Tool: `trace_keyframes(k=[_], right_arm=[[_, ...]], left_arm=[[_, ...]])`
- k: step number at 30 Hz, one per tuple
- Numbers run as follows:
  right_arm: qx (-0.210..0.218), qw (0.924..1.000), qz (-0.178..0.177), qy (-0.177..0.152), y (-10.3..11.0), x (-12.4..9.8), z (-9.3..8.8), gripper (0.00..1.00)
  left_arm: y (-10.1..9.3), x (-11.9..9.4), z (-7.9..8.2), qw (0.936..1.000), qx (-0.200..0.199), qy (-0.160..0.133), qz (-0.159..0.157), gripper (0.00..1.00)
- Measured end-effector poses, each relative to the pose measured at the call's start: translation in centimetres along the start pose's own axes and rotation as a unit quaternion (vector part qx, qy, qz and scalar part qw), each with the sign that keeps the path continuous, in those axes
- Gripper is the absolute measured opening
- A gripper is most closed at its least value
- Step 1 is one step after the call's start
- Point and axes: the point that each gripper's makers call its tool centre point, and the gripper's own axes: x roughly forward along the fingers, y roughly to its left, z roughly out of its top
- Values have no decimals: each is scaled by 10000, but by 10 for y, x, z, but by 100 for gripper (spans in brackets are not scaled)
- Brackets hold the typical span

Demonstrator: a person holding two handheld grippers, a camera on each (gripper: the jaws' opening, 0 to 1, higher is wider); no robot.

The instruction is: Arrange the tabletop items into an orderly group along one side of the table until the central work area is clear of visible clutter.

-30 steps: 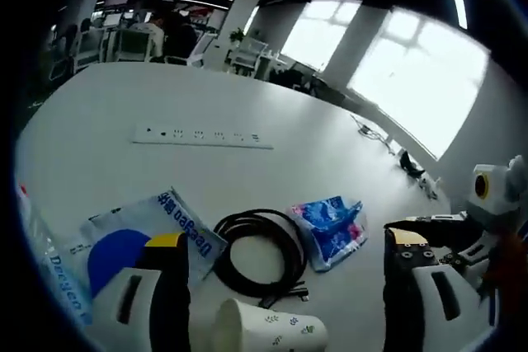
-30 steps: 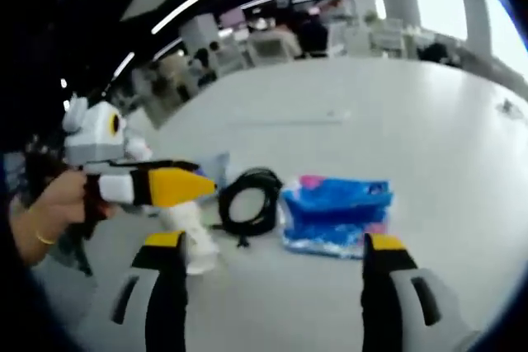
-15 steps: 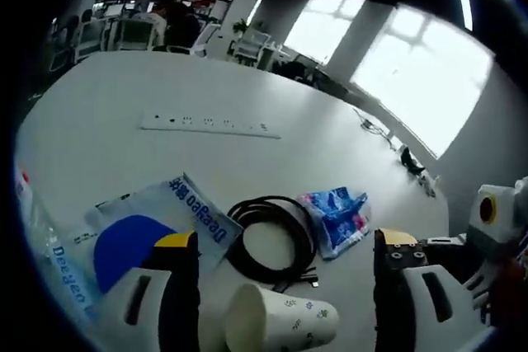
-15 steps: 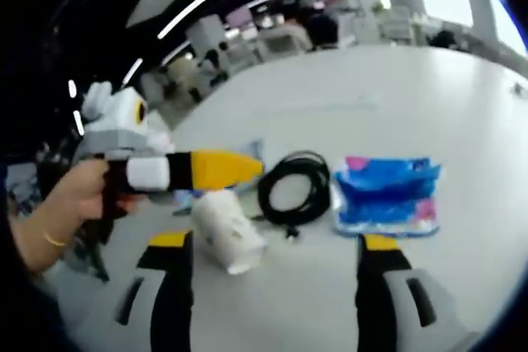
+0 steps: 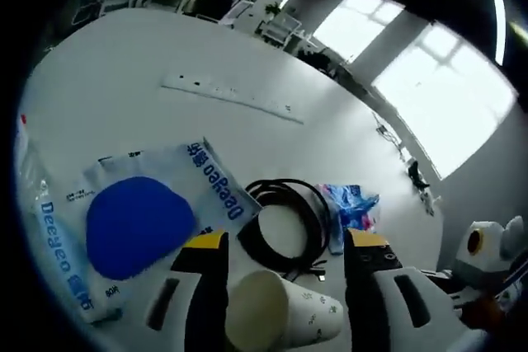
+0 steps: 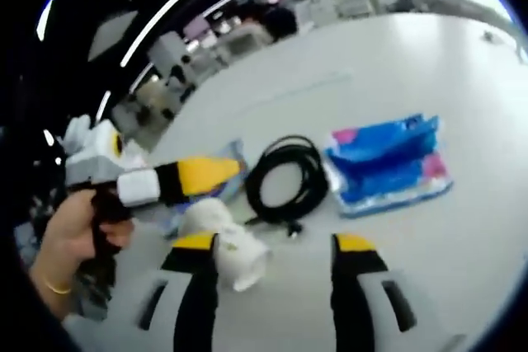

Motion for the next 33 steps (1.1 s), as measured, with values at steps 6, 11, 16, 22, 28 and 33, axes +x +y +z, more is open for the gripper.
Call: trace_keyframes(k=[6, 11, 16, 22, 28, 33], right_arm=[[424, 9988, -224, 38, -6, 10, -1, 39], [546, 9980, -320, 15, -6, 18, 1, 34], [457, 9980, -430, 15, -6, 26, 3, 32], [428, 9978, -499, 78, -7, 33, 1, 30], [639, 9962, -593, 44, -10, 39, 4, 26], [928, 9930, -729, 4, -14, 44, 6, 22]], left_arm=[[2, 10, -10, 9996, -2, 279, 66, 45], [3, 17, -14, 9992, -118, 358, 106, 38], [10, 21, -20, 9981, -169, 517, 284, 31], [13, 25, -20, 9978, -219, 480, 398, 27], [18, 25, -19, 9968, -255, 543, 527, 22], [26, 24, -20, 9962, -199, 539, 655, 13]])
